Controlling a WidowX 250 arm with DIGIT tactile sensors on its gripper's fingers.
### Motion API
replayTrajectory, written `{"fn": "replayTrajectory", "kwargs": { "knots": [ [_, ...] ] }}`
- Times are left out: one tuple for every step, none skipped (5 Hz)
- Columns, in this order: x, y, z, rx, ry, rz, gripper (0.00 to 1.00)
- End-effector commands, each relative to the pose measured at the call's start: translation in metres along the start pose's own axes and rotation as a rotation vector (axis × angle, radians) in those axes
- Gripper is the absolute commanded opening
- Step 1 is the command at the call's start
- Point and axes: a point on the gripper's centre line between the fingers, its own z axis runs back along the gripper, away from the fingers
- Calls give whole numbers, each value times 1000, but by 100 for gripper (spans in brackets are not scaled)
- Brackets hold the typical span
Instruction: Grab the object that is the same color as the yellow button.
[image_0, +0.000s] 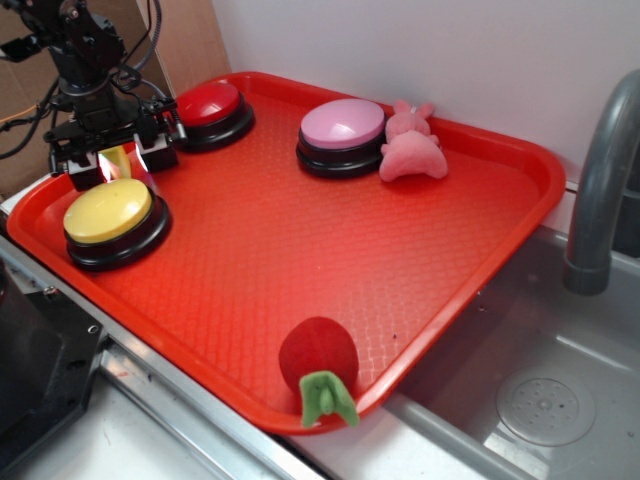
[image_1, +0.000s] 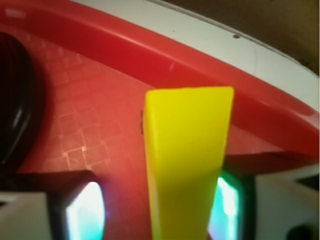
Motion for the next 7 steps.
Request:
{"fn": "replayTrajectory", "kwargs": {
  "knots": [
    [3,14,3,-6,-3,-5,0],
    [4,7,24,-10,-15,-74,0],
    [2,-8,61,-115,32,-186,0],
    [-21,-29,106,-267,42,-408,0],
    [-52,-47,148,-339,103,-645,0],
    [-87,-53,175,-418,171,-880,0],
    [-109,-53,178,-398,188,-970,0]
  ]
}}
